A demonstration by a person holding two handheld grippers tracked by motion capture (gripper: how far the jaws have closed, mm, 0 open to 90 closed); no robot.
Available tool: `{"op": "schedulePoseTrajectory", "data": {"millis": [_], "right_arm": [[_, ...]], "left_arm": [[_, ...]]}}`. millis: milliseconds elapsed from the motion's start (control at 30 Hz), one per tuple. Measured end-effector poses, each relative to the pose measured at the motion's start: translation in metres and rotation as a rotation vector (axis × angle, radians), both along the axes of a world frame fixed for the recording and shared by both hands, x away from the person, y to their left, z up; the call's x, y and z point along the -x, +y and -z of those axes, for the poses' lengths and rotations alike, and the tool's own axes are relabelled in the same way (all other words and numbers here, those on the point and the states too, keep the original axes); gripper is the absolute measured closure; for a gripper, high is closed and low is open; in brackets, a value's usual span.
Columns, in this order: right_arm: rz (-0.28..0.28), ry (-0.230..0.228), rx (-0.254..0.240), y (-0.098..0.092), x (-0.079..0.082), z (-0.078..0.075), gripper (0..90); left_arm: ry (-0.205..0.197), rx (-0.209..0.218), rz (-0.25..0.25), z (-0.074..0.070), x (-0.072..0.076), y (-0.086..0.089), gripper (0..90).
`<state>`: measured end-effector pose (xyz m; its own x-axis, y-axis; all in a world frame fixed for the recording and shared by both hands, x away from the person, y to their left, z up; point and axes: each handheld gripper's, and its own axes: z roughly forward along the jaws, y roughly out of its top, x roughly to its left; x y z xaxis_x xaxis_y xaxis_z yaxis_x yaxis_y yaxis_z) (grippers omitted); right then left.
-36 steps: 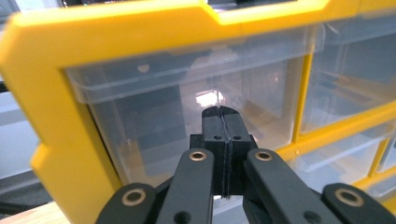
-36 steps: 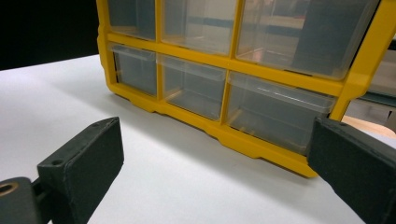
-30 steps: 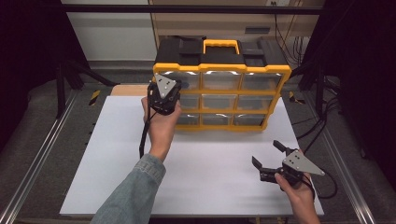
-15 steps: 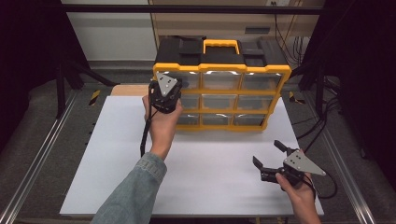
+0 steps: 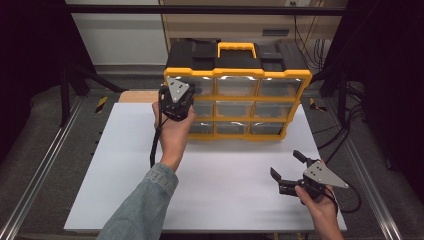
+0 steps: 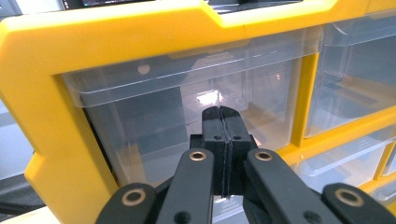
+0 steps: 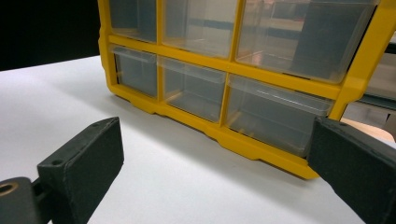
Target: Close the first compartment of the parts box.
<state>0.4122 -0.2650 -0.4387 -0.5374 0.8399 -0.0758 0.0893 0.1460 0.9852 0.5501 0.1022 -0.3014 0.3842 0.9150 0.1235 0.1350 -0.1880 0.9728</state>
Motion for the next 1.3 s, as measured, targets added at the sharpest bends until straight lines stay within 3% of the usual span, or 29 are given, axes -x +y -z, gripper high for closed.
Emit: {"op": "schedulePoseTrajectory", "data": {"millis": [367,500,600,633,733,800,867,1067,1233,1300], "right_arm": [[0.002,0.005,-0.004,-0.001,-0.001,0.0,4.3],[-0.002,0.011,-0.034,0.0,-0.002,0.001,4.2],[-0.005,0.022,-0.039,0.002,-0.004,0.002,4.3],[-0.008,0.02,-0.044,0.002,-0.004,0.002,4.3],[-0.018,0.014,-0.028,0.005,-0.003,0.002,4.3],[-0.018,0.017,-0.023,0.006,-0.003,0.002,4.3],[-0.016,0.018,-0.031,0.005,-0.003,0.002,4.3],[-0.023,0.021,-0.03,0.008,-0.004,0.002,4.3],[-0.015,0.021,-0.037,0.006,-0.003,0.002,4.3],[-0.01,0.022,-0.041,0.005,-0.003,0.002,4.3]], "left_arm": [[0.001,0.017,0.013,0.0,0.007,0.005,90.0],[0.006,0.034,0.026,0.0,0.007,0.007,90.0],[0.009,0.024,0.044,0.002,0.009,0.006,90.0],[-0.008,0.013,0.051,0.002,0.009,0.007,90.0],[0.036,0.063,0.077,0.006,0.013,0.009,89.9],[0.016,0.049,0.074,0.008,0.018,0.009,89.6],[0.012,0.023,0.084,0.009,0.022,0.011,87.3],[0.011,0.035,0.048,0.015,0.03,0.023,74.4],[0.019,0.05,0.046,0.02,0.036,0.027,62.6],[0.011,0.035,0.048,0.019,0.039,0.029,56.5]]}}
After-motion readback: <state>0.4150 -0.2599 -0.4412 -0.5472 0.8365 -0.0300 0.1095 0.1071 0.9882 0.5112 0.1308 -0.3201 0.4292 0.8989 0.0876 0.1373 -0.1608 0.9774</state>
